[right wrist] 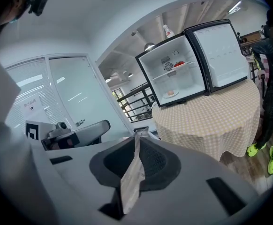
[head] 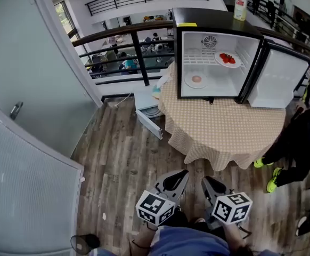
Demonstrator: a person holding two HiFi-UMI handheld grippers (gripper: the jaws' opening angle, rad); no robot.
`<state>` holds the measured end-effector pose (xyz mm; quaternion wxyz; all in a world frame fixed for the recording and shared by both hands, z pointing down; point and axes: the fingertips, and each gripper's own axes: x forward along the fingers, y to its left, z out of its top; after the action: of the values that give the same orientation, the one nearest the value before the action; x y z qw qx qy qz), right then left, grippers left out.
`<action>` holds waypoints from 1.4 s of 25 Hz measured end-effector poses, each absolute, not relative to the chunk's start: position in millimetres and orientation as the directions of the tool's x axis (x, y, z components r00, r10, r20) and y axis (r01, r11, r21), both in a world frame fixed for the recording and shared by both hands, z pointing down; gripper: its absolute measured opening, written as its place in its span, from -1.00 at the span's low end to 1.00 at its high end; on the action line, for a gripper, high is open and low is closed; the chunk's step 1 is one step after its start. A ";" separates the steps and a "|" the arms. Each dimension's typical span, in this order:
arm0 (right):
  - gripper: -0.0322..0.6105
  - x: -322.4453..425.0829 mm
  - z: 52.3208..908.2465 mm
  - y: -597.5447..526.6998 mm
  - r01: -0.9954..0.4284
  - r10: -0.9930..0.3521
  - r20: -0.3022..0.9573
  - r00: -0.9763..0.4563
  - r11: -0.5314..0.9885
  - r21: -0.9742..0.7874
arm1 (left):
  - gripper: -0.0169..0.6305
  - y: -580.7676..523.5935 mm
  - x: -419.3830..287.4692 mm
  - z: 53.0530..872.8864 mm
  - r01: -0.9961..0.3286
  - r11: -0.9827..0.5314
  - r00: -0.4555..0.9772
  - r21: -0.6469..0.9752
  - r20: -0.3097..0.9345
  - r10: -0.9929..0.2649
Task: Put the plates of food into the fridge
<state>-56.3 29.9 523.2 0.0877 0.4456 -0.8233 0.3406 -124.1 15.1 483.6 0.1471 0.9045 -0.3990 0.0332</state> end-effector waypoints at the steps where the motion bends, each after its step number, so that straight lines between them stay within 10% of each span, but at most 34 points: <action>1: -0.76 -53.3 522.6 34.8 -0.792 -0.671 0.449 -0.590 0.374 -0.483 | -0.90 17.8 -120.7 481.9 -0.733 -0.635 0.677 0.243 0.174 -0.715; 35: -0.78 68.5 510.5 147.3 -0.790 -0.686 0.405 -0.605 0.454 -0.412 | -0.90 140.9 17.2 471.6 -0.727 -0.662 0.687 0.185 0.178 -0.704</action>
<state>68.5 147.3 510.5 0.0903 0.4351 -0.8478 0.2893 17.2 140.9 471.6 0.1212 0.9104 -0.3930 0.0456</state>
